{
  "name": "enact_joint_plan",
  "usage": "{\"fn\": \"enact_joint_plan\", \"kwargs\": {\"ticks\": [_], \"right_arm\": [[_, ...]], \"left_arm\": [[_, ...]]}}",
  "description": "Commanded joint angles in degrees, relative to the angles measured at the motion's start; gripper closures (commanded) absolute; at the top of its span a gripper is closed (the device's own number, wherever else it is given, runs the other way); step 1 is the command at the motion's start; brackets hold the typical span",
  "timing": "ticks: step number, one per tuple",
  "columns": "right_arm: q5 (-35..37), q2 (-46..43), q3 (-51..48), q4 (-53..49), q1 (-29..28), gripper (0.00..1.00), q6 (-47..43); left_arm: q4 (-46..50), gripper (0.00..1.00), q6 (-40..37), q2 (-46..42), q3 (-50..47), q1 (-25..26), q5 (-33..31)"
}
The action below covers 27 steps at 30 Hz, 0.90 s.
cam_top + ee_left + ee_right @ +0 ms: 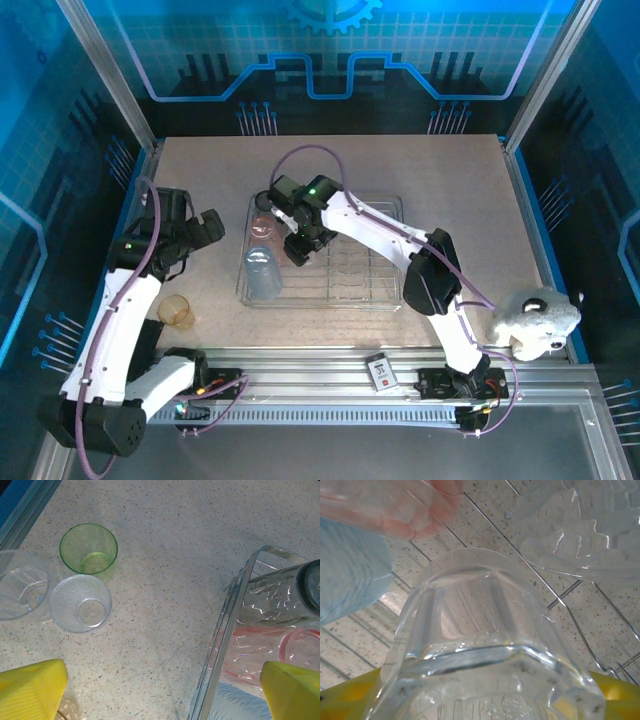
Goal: Load the cups into the dish rack
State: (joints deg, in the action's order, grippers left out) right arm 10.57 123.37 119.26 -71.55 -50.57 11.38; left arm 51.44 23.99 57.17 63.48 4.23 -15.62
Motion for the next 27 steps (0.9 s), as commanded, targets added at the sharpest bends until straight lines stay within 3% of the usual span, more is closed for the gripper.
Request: {"fn": "enact_joint_plan", "kwargs": {"ticks": [1,6,19,23,26,27], "right_arm": [[2.99,1.33,1.67,-0.94,0.61,0.91,2.01],[4.70,2.10,1.79,-0.85,1.32,0.91,3.51],[5.44,4.24,1.77,1.77,1.83,0.83,4.62],[4.44,4.62,1.84,2.73,1.87,0.75,4.27],[3.94,5.37,2.63,2.27,1.86,0.53,3.94],[3.88,5.56,2.85,2.08,1.84,0.51,3.92]], "left_arm": [[-1.38,0.01,-0.64,-1.33,-0.94,-0.71,0.84],[-3.56,0.01,-2.51,-2.21,-2.24,-0.69,2.12],[-10.84,0.01,-2.85,-8.50,-8.81,-0.71,-2.83],[-9.88,0.00,-2.51,-8.39,-8.47,-0.71,-3.17],[-8.55,0.01,-1.88,-7.83,-7.78,-0.71,-3.33],[-7.99,0.01,-1.67,-7.61,-7.47,-0.71,-3.24]]}}
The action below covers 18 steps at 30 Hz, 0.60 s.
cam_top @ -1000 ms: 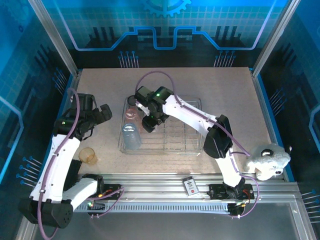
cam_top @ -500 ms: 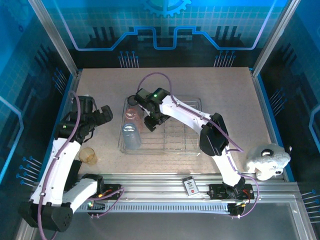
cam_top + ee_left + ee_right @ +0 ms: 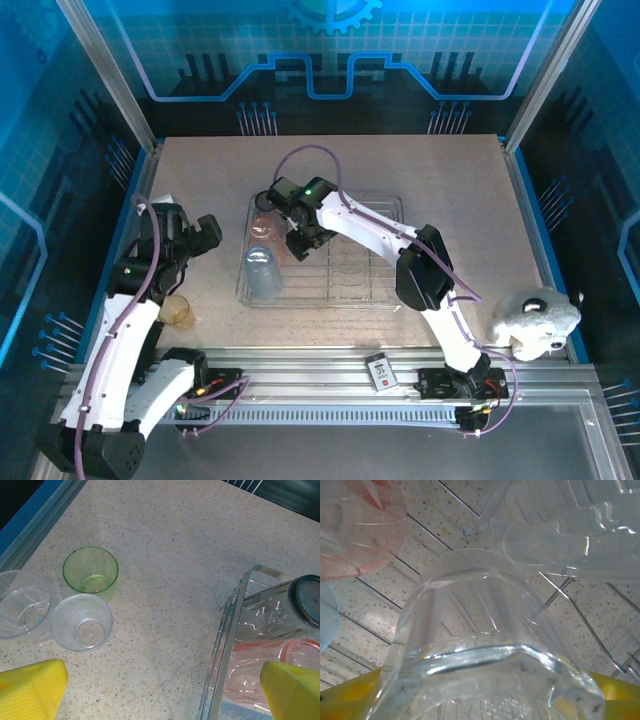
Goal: Load the cups into the dish rack
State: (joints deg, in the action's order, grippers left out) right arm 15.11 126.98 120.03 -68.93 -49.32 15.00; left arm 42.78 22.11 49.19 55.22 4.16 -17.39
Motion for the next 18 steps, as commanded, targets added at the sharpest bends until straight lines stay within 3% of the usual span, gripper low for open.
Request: {"fn": "enact_joint_plan", "kwargs": {"ticks": [1,10,18], "right_arm": [[-0.61,2.09,2.15,-0.67,0.58,0.49,0.16],[-0.10,2.67,2.67,-3.09,0.59,0.33,-1.18],[-1.68,2.71,2.23,-3.03,0.53,0.26,-2.08]], "left_arm": [[1.12,0.01,0.27,0.68,1.14,-0.65,-1.37],[3.14,0.01,0.40,2.05,1.93,-0.65,-1.12],[3.62,0.01,0.01,2.01,1.73,-0.65,-0.63]]}}
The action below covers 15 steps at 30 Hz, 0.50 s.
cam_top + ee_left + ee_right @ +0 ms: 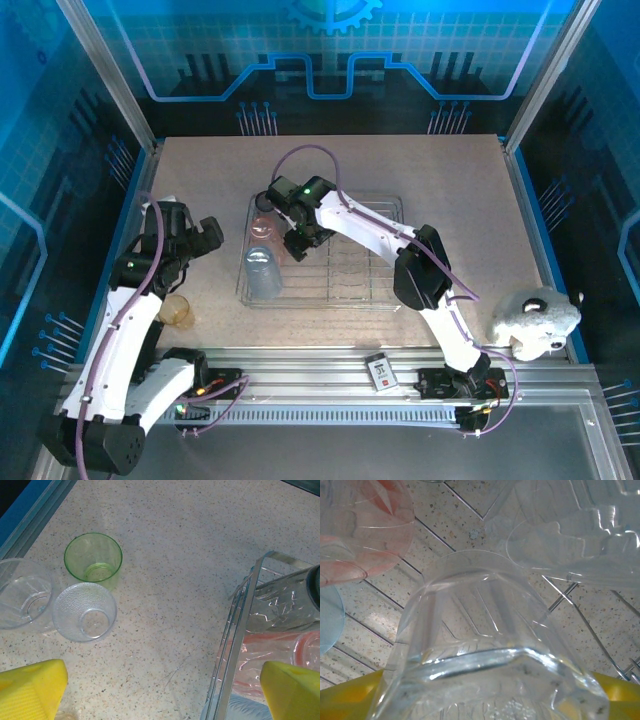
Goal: Load the cups into the dish rack
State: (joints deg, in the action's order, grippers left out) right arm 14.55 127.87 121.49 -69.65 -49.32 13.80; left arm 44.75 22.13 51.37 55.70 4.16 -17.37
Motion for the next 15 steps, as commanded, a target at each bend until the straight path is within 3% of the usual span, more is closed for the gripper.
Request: {"fn": "enact_joint_plan", "kwargs": {"ticks": [1,8,15], "right_arm": [[-1.33,1.89,0.76,-2.34,0.46,0.25,-0.88],[-2.33,1.76,0.65,-2.74,0.57,0.15,0.44],[-2.14,0.91,2.04,-4.23,0.61,0.14,0.79]], "left_arm": [[1.74,0.01,-0.05,-0.18,1.21,-0.65,-0.50],[2.27,0.01,-0.33,-0.31,0.72,-0.65,-0.19],[2.36,0.01,-1.24,-0.40,0.81,-0.70,-0.34]]}}
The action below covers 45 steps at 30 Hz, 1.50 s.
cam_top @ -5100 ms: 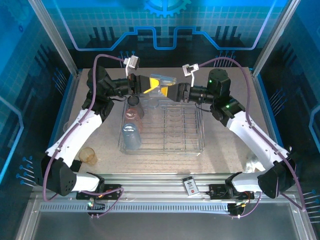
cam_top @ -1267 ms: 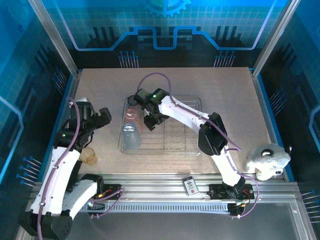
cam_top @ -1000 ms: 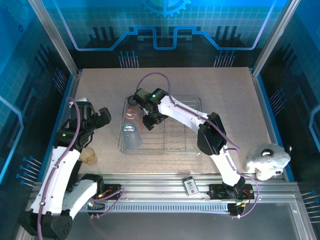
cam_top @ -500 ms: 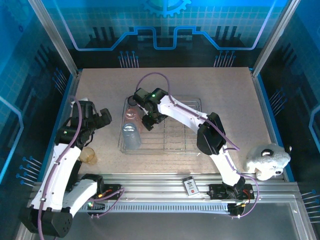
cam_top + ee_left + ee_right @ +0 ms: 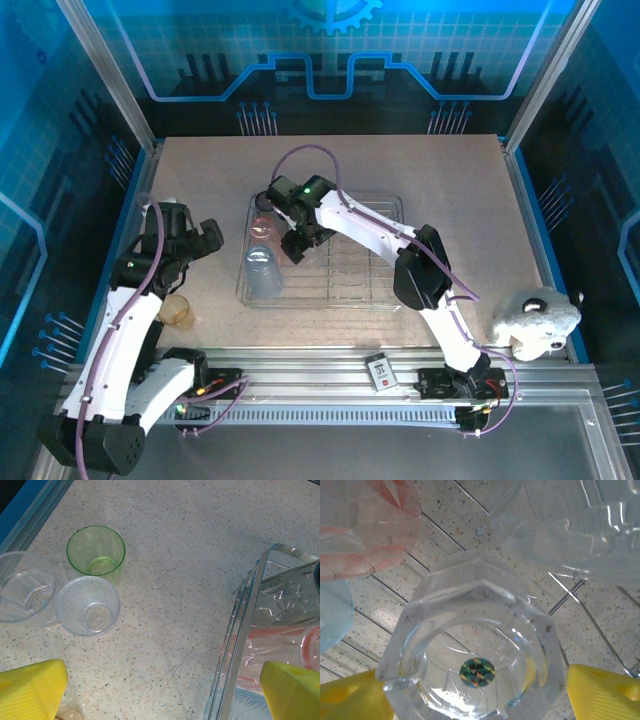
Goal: Load the cups into the dish rack
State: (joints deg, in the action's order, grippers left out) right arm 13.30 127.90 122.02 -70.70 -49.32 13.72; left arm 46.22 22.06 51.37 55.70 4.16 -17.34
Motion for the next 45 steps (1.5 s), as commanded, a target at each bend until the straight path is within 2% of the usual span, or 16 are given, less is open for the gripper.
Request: {"fn": "enact_joint_plan", "kwargs": {"ticks": [1,9,18,23,30,34,38,41,42,43,45], "right_arm": [[-1.12,0.54,1.58,-3.15,0.55,0.14,0.87],[-2.49,-3.19,2.02,-3.04,0.70,0.14,0.69],[-3.94,-8.74,1.34,-1.94,0.87,0.14,0.61],[-4.20,-14.80,-3.04,1.00,1.64,0.15,0.11],[-5.23,-28.83,-20.66,11.23,4.46,0.16,-2.38],[-3.49,-36.57,-30.77,14.22,6.89,0.16,-1.40],[-4.54,-43.64,-38.31,16.58,9.34,0.17,-0.19],[-5.47,-46.92,-40.66,16.44,10.60,0.18,-0.94],[-5.46,-47.56,-40.72,15.78,10.82,0.18,-1.36],[-5.26,-47.92,-40.59,15.17,11.02,0.18,-1.90],[-4.75,-48.39,-40.30,14.14,11.10,0.18,-2.37]], "left_arm": [[0.96,0.01,-1.44,-0.40,0.90,-0.69,-0.50],[3.28,0.00,-2.94,1.72,2.99,-1.24,-3.50],[5.40,0.01,-3.96,6.57,6.06,-4.13,-5.11],[8.17,0.01,-5.62,11.51,9.73,-6.50,-8.66],[12.96,0.01,-7.34,22.66,16.83,-12.88,-9.84],[14.18,0.01,-5.58,26.91,20.14,-17.14,-8.23],[15.58,0.03,-4.42,30.98,22.23,-21.25,-9.78],[14.76,0.08,-2.37,32.68,21.50,-26.26,-8.41],[13.97,0.10,-1.33,33.04,20.86,-28.50,-5.87],[12.55,0.16,-0.78,33.27,19.79,-30.82,-1.90],[10.70,0.26,0.83,33.57,18.11,-33.58,1.88]]}}
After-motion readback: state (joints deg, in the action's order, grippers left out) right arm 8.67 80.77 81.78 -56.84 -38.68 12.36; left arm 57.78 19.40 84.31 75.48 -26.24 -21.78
